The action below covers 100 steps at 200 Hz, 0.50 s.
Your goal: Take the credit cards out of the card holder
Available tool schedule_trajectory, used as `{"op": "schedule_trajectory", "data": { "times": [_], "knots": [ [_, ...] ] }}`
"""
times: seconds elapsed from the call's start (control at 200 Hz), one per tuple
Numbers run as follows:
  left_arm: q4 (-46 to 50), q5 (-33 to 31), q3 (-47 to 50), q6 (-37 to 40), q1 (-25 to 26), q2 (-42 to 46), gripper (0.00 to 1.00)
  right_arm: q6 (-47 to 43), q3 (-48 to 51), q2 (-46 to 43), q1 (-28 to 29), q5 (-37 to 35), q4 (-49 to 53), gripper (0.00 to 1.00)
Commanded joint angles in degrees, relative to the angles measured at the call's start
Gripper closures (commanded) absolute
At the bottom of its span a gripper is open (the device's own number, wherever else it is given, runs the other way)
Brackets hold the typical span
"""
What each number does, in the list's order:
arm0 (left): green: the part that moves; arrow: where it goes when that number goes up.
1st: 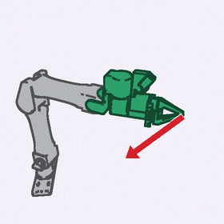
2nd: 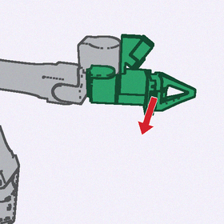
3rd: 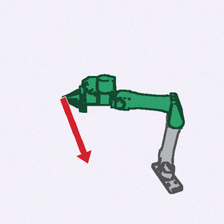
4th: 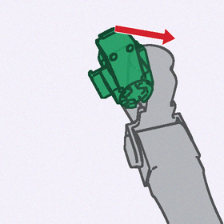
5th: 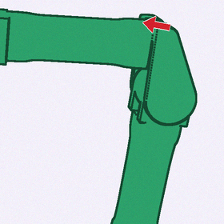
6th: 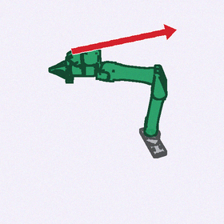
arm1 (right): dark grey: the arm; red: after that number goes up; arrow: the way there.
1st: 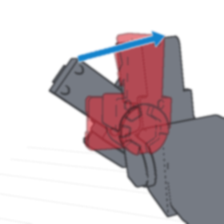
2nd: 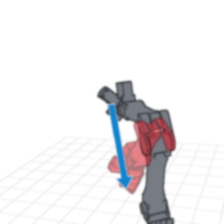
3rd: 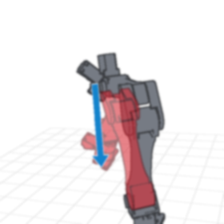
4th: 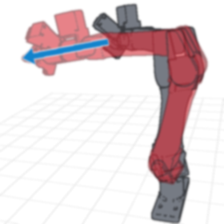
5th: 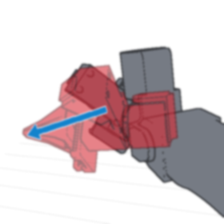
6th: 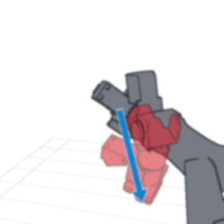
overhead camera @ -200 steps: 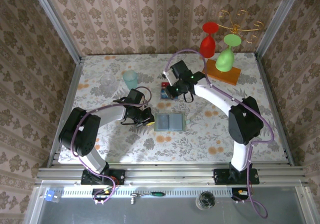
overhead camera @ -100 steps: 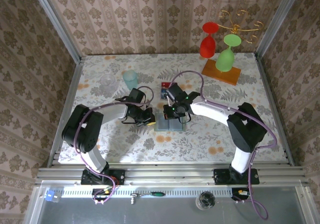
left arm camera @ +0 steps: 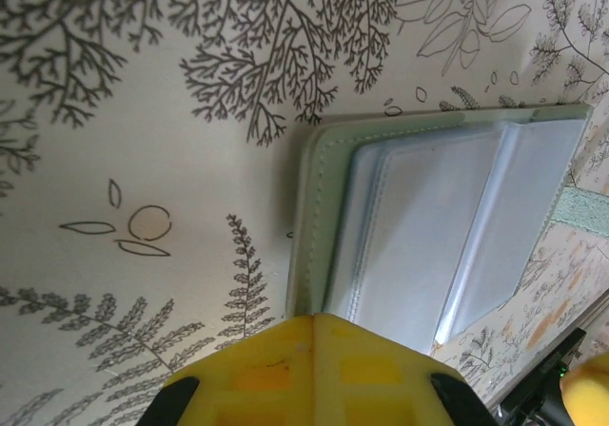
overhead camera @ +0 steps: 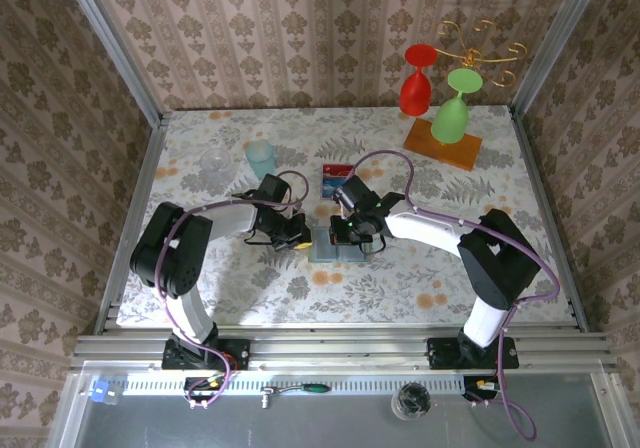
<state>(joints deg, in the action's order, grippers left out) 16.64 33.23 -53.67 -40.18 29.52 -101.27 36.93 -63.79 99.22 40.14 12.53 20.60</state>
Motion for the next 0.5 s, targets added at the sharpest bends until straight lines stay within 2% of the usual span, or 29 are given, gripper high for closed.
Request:
{"op": "schedule_trajectory", "data": {
  "times": [0.0,0.11,0.495],
  "knots": [
    [-0.4,1.3,0.6,1.4,-0.3,-0.3,1.00,2.1,0.5,1.0,0.4,2.2,-1.5,0.86],
    [-1.6,1.4,1.9,0.9,-0.3,-0.6,1.00,2.1,-0.6,2.4,0.4,3.1,-1.1,0.80],
    [-2.7,0.5,4.5,0.0,-0.5,-0.1,1.00,4.6,-2.2,6.7,0.3,7.0,-2.9,0.73]
  ]
}}
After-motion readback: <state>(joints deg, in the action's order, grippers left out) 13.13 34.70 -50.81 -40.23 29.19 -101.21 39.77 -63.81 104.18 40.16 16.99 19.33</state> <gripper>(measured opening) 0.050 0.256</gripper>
